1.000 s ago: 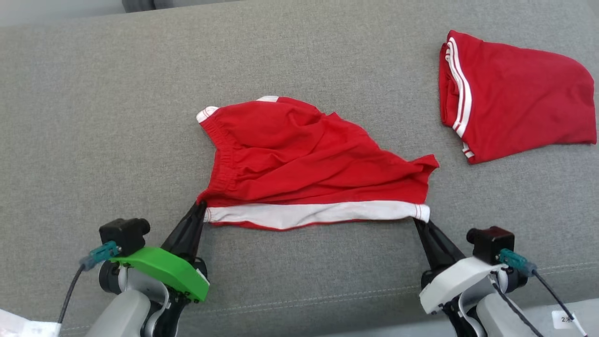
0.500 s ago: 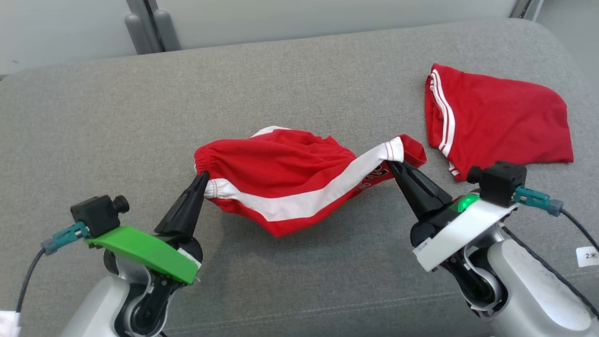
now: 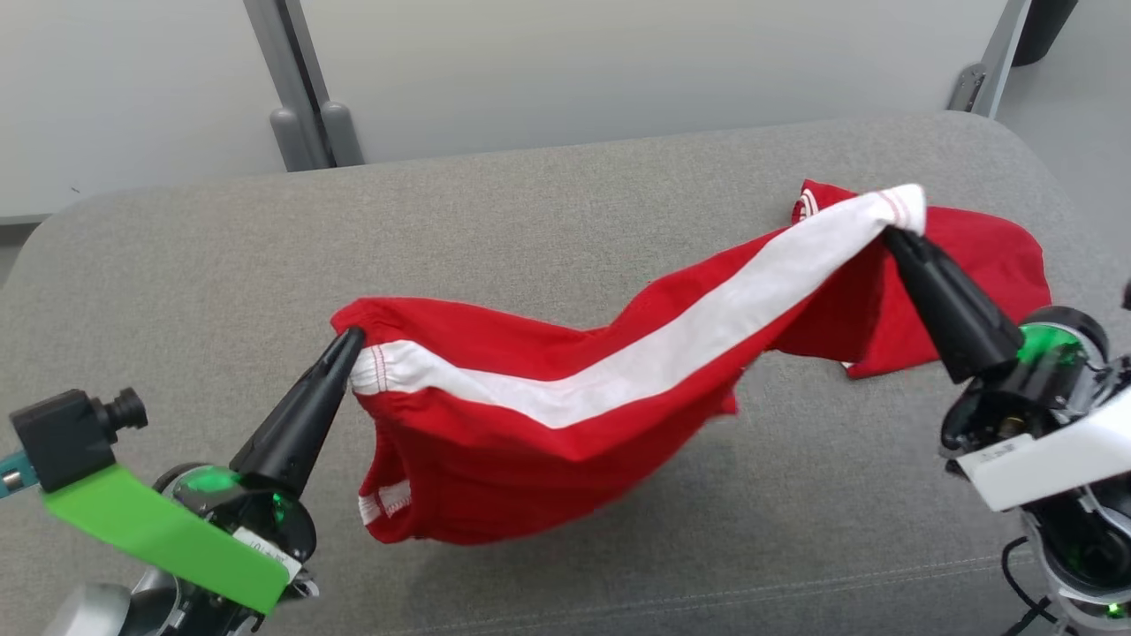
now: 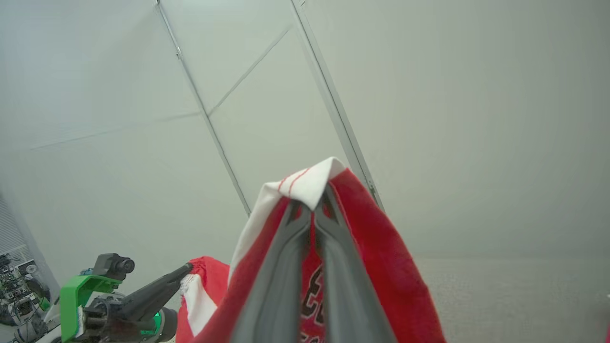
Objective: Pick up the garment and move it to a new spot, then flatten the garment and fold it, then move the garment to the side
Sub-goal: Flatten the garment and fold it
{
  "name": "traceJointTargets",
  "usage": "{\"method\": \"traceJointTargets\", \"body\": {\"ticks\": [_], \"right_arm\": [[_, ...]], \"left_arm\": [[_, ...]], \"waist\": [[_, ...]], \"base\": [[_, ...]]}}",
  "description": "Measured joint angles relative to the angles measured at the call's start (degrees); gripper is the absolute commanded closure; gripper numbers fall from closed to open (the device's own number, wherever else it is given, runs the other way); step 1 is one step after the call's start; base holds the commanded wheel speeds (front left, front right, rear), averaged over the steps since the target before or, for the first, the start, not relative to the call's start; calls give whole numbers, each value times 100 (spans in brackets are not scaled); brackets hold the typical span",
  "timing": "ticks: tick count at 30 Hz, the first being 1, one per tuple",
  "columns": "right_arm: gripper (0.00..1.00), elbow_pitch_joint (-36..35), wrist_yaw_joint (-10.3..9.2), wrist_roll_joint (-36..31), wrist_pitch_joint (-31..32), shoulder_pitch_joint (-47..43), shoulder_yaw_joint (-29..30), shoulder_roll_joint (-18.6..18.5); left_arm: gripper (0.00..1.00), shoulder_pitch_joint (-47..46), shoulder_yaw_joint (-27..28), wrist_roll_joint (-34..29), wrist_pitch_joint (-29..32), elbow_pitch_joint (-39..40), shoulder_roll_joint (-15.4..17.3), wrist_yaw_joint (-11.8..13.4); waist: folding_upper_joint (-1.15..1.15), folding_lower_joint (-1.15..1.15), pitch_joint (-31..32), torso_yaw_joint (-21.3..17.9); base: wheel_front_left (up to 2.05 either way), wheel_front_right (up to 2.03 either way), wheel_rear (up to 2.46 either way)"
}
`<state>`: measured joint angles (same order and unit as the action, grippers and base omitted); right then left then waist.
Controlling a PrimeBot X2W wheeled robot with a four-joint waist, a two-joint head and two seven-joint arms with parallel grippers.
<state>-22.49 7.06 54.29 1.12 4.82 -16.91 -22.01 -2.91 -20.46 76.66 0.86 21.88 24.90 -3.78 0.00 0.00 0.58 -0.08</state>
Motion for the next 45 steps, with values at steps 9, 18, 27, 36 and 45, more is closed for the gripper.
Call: {"method": "traceJointTargets", "body": {"ticks": [9, 18, 27, 36, 45], "right_arm": [[100, -1198, -207, 699, 182, -463, 832, -324], [100, -1137, -581, 1024, 298, -954, 956, -202], [100, -559, -723, 1067, 294, -486, 753, 165], [100, -69, -868, 871, 405, 694, 537, 266], [100, 594, -1074, 438, 728, 1908, 97, 385]], "left_arm": [[100, 456, 253, 483, 620, 1683, 548, 882], [100, 726, 611, 1207, 895, 1712, 687, 1043], [100, 326, 745, 1596, 1322, 851, 750, 1093], [100, -960, 915, 1916, 1630, -81, 820, 1104], [100, -2123, 737, 1660, 1887, -1132, 1087, 1093]], "waist": [[0, 0, -197, 38], [0, 0, -786, 53], [0, 0, -1564, 8], [0, 0, -2295, -40], [0, 0, -2951, -60]], "base": [[0, 0, 0], [0, 0, 0], [0, 0, 0], [0, 0, 0], [0, 0, 0]]}}
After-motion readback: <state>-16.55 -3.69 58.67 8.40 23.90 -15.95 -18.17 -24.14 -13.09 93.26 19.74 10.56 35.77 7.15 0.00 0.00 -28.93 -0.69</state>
